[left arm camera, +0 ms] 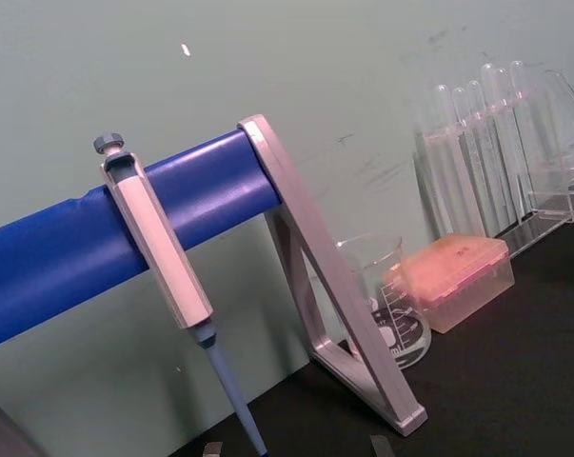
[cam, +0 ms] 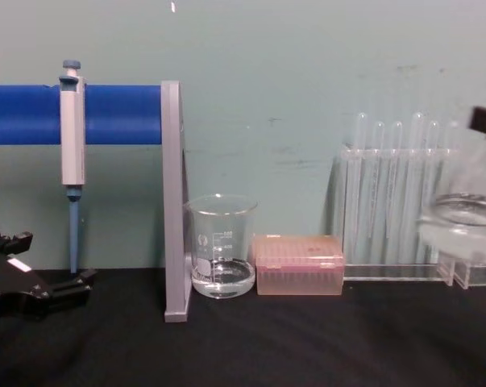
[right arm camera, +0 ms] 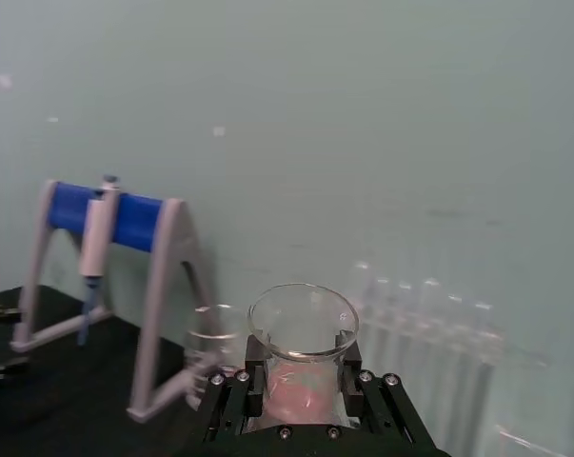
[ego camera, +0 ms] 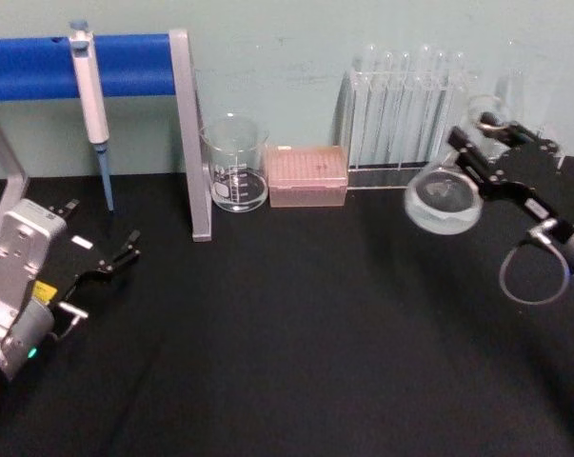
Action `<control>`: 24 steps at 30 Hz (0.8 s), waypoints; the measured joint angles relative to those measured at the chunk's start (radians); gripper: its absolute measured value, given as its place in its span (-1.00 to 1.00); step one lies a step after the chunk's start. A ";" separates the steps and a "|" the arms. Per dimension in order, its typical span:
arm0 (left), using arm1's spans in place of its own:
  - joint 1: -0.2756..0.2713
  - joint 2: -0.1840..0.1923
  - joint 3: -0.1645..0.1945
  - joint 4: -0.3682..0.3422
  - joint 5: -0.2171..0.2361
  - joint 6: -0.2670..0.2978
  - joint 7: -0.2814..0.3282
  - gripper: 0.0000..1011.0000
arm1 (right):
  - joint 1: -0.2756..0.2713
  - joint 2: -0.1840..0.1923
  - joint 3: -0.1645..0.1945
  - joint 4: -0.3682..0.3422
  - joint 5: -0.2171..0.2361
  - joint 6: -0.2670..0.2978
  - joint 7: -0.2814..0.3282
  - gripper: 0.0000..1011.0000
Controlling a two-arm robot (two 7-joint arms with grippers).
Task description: Grasp the erlenmeyer flask with one hand, shake it three times, then place it back.
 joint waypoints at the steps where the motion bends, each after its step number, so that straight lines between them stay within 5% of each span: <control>1: 0.000 0.000 0.000 0.000 0.000 0.000 0.000 0.98 | 0.013 -0.008 -0.012 0.007 -0.001 0.004 0.021 -0.11; 5: 0.000 0.000 0.000 0.000 0.000 0.000 0.000 0.98 | 0.042 -0.023 -0.043 0.021 -0.002 0.011 0.067 -0.11; 19: 0.000 0.000 0.000 0.000 0.000 0.000 0.000 0.98 | 0.180 -0.072 -0.256 0.069 0.019 0.036 0.293 -0.11; 24: 0.000 0.000 0.000 0.000 0.000 0.000 0.000 0.98 | 0.200 -0.075 -0.293 0.070 0.028 0.037 0.326 -0.11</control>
